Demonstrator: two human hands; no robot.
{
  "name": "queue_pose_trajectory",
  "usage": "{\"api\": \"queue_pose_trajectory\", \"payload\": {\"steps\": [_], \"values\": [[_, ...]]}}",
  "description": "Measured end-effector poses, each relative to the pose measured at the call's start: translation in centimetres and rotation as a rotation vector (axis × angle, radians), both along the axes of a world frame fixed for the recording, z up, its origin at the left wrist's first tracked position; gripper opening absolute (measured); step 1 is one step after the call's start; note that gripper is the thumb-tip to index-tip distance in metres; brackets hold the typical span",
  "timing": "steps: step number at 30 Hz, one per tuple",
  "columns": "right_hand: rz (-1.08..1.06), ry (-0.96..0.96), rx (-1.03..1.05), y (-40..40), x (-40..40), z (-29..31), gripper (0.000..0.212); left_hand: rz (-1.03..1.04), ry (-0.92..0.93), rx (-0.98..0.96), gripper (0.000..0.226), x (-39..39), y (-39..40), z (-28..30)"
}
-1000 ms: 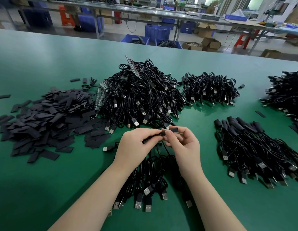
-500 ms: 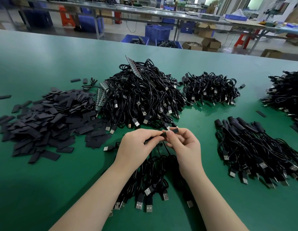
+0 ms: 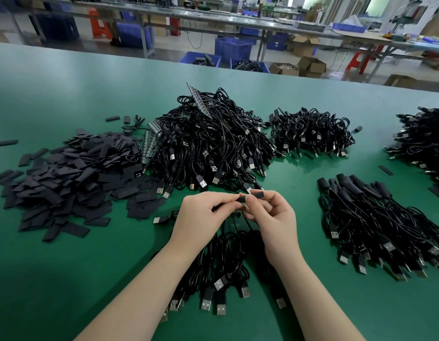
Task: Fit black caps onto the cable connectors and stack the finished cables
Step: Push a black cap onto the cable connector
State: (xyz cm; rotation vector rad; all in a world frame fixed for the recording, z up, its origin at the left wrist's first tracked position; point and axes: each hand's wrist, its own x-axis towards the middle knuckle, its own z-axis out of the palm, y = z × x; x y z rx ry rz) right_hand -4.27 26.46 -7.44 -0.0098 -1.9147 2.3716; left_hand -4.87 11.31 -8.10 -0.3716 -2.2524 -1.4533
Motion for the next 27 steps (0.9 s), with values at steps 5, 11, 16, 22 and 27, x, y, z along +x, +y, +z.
{"api": "queue_pose_trajectory", "payload": {"steps": [5, 11, 16, 22, 27], "values": [[0.010, 0.043, 0.051, 0.01, 0.01, 0.03, 0.024, -0.035, -0.040, 0.027, 0.019, -0.19, -0.29, -0.29], [0.036, 0.023, 0.031, 0.13, -0.06, -0.03, 0.022, -0.046, -0.040, 0.035, 0.023, -0.20, -0.35, -0.18], [0.035, 0.059, 0.049, 0.11, -0.10, 0.12, 0.023, -0.044, -0.047, 0.050, 0.026, -0.30, -0.31, 0.07], [0.063, 0.074, 0.099, 0.45, -0.19, 0.04, 0.014, -0.051, -0.052, 0.069, 0.027, -0.20, -0.47, -0.10], [0.066, 0.059, 0.083, 0.49, -0.33, -0.29, 0.020, -0.048, -0.040, 0.051, 0.027, -0.21, -0.47, -0.14]]}}
